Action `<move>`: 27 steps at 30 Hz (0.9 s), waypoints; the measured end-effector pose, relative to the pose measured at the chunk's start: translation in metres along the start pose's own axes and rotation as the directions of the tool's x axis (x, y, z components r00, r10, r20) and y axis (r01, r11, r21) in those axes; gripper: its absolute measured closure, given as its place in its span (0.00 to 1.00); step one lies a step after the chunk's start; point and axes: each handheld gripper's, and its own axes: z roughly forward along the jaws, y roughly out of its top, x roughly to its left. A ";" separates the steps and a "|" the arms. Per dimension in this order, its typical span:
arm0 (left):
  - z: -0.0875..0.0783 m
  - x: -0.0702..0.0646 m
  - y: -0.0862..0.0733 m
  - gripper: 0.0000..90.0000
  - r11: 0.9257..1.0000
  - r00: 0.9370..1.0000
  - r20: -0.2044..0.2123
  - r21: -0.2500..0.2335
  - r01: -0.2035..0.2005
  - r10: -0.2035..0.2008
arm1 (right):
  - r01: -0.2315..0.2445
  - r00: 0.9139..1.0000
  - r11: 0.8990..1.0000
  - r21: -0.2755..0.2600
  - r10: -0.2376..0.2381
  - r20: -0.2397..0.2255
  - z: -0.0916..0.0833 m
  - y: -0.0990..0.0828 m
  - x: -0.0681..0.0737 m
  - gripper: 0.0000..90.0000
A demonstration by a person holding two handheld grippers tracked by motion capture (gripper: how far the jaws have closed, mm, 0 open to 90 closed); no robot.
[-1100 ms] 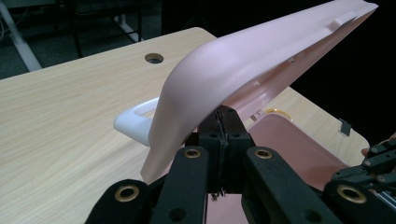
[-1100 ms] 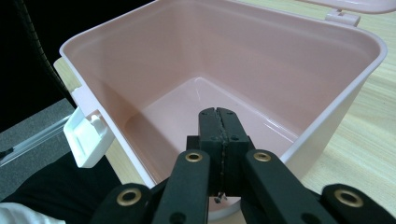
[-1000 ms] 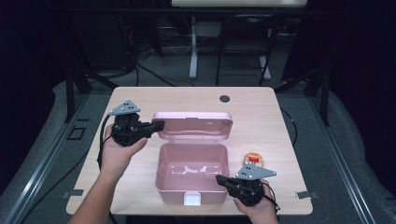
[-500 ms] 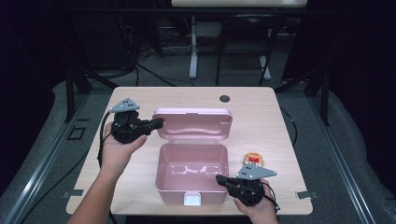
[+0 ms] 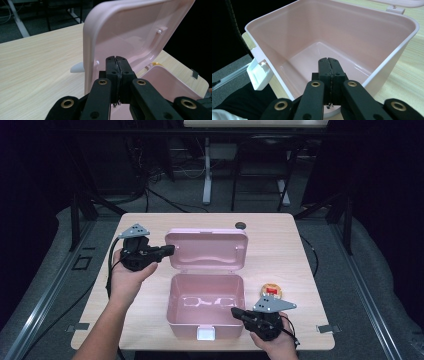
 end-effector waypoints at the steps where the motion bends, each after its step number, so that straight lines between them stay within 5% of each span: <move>1: 0.001 0.001 -0.001 0.99 1.000 1.000 -0.004 0.002 0.002 -0.002 | -0.001 1.000 1.000 0.000 0.001 0.001 0.000 0.000 0.000 1.00; 13: 0.004 0.006 -0.013 0.97 1.000 1.000 -0.011 0.016 0.021 -0.021 | -0.003 1.000 1.000 -0.001 0.003 -0.003 0.000 0.000 0.000 1.00; 27: -0.004 -0.005 -0.037 0.91 0.999 0.999 0.026 0.027 -0.022 0.021 | -0.015 1.000 1.000 -0.006 0.015 -0.009 0.000 0.000 -0.001 1.00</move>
